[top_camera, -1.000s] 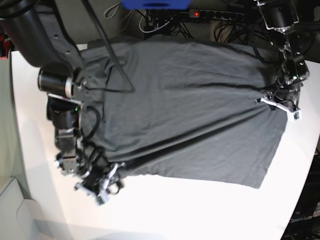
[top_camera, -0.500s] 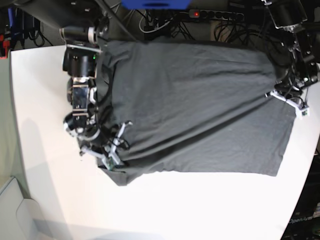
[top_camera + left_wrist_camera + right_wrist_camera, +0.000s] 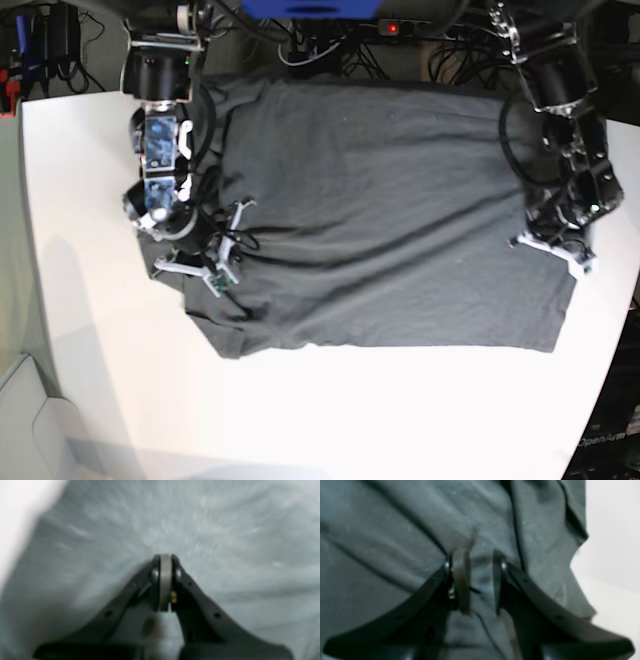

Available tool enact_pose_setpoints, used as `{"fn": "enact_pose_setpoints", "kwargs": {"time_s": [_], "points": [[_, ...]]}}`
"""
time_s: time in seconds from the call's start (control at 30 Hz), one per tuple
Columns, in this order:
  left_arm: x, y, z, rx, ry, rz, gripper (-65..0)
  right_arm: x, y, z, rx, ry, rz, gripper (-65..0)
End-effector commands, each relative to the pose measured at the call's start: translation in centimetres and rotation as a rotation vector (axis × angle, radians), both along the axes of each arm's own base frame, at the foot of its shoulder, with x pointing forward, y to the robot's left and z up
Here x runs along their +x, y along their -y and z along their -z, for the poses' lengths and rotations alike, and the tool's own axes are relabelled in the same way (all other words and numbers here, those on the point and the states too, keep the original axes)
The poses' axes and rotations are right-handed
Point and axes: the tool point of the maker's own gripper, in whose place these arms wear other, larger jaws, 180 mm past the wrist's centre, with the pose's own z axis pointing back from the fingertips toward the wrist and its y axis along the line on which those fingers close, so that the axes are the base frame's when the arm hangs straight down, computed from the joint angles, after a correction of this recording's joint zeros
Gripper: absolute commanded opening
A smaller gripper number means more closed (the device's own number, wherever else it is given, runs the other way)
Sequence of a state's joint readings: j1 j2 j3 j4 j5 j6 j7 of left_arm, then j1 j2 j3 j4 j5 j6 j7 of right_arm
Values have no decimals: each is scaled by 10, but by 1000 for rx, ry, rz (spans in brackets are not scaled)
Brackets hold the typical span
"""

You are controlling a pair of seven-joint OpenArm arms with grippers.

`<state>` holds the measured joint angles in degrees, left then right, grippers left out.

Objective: Layout the t-shirt on the table in an organized manner, then fold the t-shirt properly
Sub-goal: 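Drag the shirt edge with the right gripper to straighten the shirt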

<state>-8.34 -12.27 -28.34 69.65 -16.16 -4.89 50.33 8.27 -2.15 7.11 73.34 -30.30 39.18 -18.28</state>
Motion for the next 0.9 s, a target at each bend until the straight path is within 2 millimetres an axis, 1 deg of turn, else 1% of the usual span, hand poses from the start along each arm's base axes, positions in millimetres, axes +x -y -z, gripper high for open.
{"fn": "enact_pose_setpoints", "kwargs": {"time_s": [0.0, 0.07, 0.13, 0.17, 0.2, 0.23, 0.3, 0.33, 0.43, 0.5, 0.53, 0.57, 0.6, 0.67, 0.73, 0.77, 0.87], "points": [[2, -4, 0, 15, -17, 11, -650, -10, 4, 3, -43, -25, -15, -507], [-1, 2, 13, 13, -44, 29, -650, -19, 6, 1, -87, -35, -30, -507], [-5, 4, 21, 11, -61, 34, -650, -25, -3, -1, -122, -41, -67, -507], [-14, 3, 28, 10, -81, 31, -650, -30, -6, -1, -141, -48, -78, -507], [-20, 3, 31, 11, -91, 31, -650, -38, -2, -1, -178, -63, -85, -507], [-22, 2, 33, 11, -97, 31, -650, -42, 0, -1, -206, -74, -92, -507], [-28, 0, 36, 17, -105, 30, -650, -48, -2, -4, -262, -86, -123, -507], [-30, -6, 35, 28, -110, 28, -650, -50, -4, -8, -288, -81, -141, -507], [-34, -10, 36, 37, -118, 27, -650, -48, -1, -27, -368, -52, -160, -507], [-47, -12, 44, 40, -144, 26, -650, -42, 1, -49, -404, -6, -148, -507], [-50, -19, 42, 54, -149, 23, -650, -37, 3, -60, -414, 20, -135, -507], [-51, -22, 42, 60, -152, 22, -650, -31, 4, -71, -419, 47, -124, -507], [-52, -24, 42, 64, -153, 21, -650, -20, 5, -86, -423, 87, -110, -507], [-54, -26, 42, 65, -157, 20, -650, -3, 8, -105, -437, 131, -86, -506], [-55, -32, 40, 80, -160, 19, -650, 10, 11, -116, -453, 142, -63, -504], [-55, -35, 40, 83, -160, 18, -650, 18, 9, -116, -450, 138, -59, -503], [-55, -34, 39, 82, -158, 18, -650, 43, 1, -106, -432, 85, -61, -502]]}}
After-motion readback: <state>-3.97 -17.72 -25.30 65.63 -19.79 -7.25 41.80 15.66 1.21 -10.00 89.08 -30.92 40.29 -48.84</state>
